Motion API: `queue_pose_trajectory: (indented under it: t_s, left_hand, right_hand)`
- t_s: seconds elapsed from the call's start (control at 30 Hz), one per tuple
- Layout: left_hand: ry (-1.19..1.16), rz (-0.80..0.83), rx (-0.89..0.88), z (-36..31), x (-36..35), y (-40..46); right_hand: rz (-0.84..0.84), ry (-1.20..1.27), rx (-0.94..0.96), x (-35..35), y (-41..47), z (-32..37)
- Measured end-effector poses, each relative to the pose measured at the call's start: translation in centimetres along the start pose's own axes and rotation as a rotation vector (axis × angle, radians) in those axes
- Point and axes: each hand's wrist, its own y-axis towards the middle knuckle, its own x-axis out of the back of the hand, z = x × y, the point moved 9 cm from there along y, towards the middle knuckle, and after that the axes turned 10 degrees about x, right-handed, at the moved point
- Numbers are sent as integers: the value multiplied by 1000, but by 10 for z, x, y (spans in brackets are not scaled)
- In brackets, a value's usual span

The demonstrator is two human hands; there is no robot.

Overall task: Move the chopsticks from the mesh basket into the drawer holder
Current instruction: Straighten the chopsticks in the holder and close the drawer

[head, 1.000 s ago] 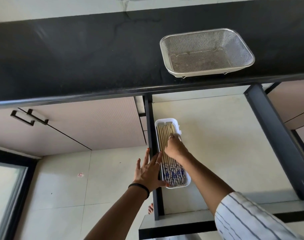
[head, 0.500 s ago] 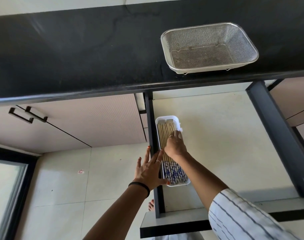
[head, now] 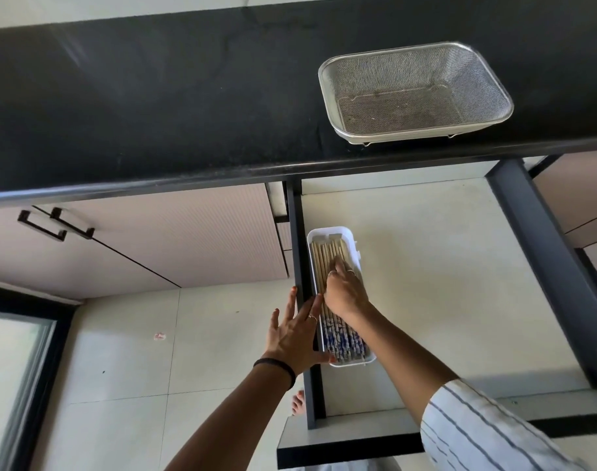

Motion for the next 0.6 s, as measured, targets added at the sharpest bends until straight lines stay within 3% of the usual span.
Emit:
queue_pose_trajectory:
  t_s: [0.33,0.6]
  left_hand:
    - [-11,9,4,1,-2,0]
    - [-16,26,5,0,-2,1]
  right_hand:
    - [-78,198,86,14,-42,9]
    - [175,37,94,-39,-95,9]
